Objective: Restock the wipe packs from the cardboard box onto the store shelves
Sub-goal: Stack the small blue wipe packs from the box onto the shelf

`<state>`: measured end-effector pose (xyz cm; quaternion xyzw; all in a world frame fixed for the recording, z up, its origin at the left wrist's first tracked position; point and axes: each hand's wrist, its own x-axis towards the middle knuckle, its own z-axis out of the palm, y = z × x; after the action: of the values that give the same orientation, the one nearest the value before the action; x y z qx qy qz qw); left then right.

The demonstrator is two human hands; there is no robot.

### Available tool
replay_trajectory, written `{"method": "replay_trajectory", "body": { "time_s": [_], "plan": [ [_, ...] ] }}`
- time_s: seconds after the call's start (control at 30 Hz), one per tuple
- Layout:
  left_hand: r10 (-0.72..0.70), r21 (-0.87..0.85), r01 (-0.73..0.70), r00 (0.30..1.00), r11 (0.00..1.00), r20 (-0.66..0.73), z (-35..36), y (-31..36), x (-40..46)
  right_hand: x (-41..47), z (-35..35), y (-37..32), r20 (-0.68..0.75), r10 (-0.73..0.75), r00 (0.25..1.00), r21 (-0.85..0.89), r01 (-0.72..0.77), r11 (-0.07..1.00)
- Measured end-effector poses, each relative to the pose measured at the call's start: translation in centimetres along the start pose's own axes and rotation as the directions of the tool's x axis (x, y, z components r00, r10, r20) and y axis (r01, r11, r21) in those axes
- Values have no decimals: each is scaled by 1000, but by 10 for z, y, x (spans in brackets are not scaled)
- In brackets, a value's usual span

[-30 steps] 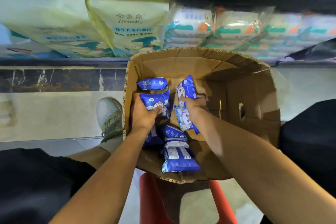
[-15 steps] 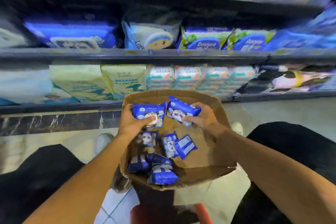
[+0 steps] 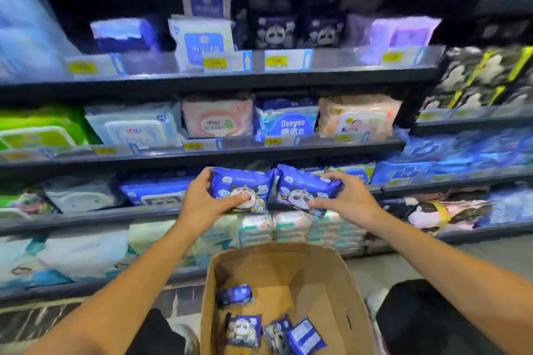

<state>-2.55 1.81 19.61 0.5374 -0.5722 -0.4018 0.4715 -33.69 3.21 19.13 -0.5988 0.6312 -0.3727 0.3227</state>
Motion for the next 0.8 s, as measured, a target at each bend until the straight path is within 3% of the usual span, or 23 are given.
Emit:
{"method": "replay_trajectory", "body": {
  "time_s": [0.4, 0.8],
  "plan": [
    [331, 9, -331, 941, 943, -67, -19, 160, 52, 31, -105, -129, -143, -349, 926, -64, 343, 937],
    [501, 173, -478, 855, 861, -133, 25, 265, 143, 76, -166, -177, -279, -439, 854, -103, 428, 898]
  ]
}}
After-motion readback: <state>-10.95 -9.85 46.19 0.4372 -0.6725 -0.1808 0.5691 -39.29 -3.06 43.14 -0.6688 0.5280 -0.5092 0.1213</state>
